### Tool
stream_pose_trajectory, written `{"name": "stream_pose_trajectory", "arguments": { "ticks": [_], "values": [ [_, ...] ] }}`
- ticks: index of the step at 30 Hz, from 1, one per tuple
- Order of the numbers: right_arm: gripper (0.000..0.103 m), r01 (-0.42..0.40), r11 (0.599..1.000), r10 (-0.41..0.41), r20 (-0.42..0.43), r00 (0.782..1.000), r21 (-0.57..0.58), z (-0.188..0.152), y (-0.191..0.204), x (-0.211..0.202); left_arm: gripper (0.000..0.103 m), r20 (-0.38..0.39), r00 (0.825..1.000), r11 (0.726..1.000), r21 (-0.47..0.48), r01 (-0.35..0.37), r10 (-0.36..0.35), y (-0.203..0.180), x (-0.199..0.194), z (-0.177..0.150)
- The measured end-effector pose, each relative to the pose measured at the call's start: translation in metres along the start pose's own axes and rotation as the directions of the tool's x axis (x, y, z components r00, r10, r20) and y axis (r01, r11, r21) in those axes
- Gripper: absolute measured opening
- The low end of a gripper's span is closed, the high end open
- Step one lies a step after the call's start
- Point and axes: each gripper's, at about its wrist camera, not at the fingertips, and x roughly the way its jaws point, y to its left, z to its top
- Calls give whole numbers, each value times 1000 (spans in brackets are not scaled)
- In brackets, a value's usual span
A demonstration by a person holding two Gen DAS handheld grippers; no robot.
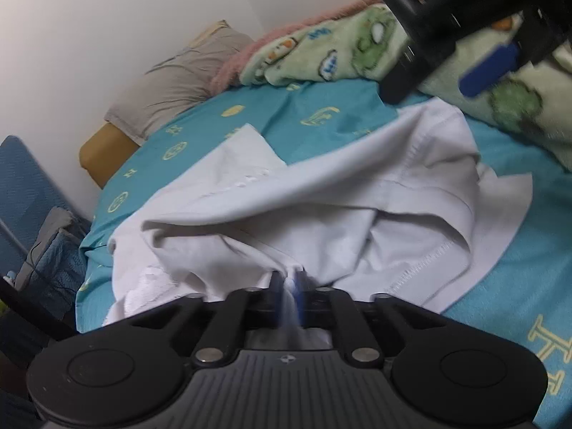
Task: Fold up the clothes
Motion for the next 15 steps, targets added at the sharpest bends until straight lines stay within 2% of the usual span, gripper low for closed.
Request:
{"name": "stream_pose_trajectory", "arguments": {
  "ticks": [4,7,9,11,15],
  "values": [
    [79,-67,998,67,-34,997,-11,-3,6,4,5,126,992,987,-159,34,-14,35,-50,16],
    [79,-113,992,109,-62,992,-55,-7,16,6,5,271,963,970,-228,81,-17,59,-95,25],
    [78,-137,986,129,-85,988,-94,-12,25,10,5,329,944,957,-266,116,-23,72,-112,30],
    [78,-141,982,128,-107,986,-126,-16,33,15,6,357,933,944,-293,152,-39,81,-122,31],
    [76,-79,991,63,-144,988,-108,-20,31,33,6,369,928,939,-300,171,-51,87,-127,28]
  ]
}}
